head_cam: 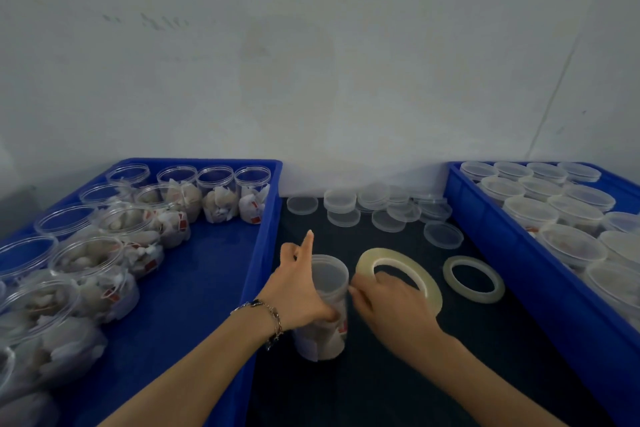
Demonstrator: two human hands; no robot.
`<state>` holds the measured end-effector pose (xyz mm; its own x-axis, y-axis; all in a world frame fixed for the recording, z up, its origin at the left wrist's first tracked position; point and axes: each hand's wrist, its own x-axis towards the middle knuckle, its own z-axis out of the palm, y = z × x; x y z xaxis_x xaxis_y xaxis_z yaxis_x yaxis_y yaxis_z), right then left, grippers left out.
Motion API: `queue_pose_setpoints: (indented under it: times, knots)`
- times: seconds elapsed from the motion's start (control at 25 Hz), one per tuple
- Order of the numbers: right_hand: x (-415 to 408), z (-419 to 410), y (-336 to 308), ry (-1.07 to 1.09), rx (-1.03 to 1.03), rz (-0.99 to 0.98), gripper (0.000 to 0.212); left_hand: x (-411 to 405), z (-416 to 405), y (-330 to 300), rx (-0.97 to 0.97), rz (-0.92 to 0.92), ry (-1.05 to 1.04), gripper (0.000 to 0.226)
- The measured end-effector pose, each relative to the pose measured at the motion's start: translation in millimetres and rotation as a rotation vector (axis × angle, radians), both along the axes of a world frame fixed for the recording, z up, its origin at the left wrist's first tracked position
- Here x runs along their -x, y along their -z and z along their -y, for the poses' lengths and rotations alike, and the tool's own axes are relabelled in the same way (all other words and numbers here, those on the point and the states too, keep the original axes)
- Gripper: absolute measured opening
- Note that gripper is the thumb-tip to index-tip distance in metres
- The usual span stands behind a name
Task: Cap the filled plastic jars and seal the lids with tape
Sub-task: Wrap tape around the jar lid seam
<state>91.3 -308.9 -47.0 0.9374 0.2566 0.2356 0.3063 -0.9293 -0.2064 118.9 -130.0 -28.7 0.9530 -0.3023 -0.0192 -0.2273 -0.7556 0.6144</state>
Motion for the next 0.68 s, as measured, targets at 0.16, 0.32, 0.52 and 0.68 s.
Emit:
queue_pose_setpoints:
  times: [0.16, 0.32, 0.52, 0.68]
  knots:
    - [8, -1, 13, -0.021, 0.014, 0.075, 0.028, 2, 2, 5, -0.201, -0.008, 0.083, 0.118]
    - [10, 2, 16, -0.089, -0.021, 0.185, 0.025, 5, 5, 1, -0.267, 0.086, 0.056, 0.088]
    - [-2, -4, 23, -0.022, -0.082, 0.199, 0.027, 7, 10, 6, -0.345, 0.194, -0.081, 0.076]
    - [-13, -7, 28, -0.028, -0.11, 0.206, 0.026, 9, 9, 7, -0.335, 0.26, -0.12, 0.074]
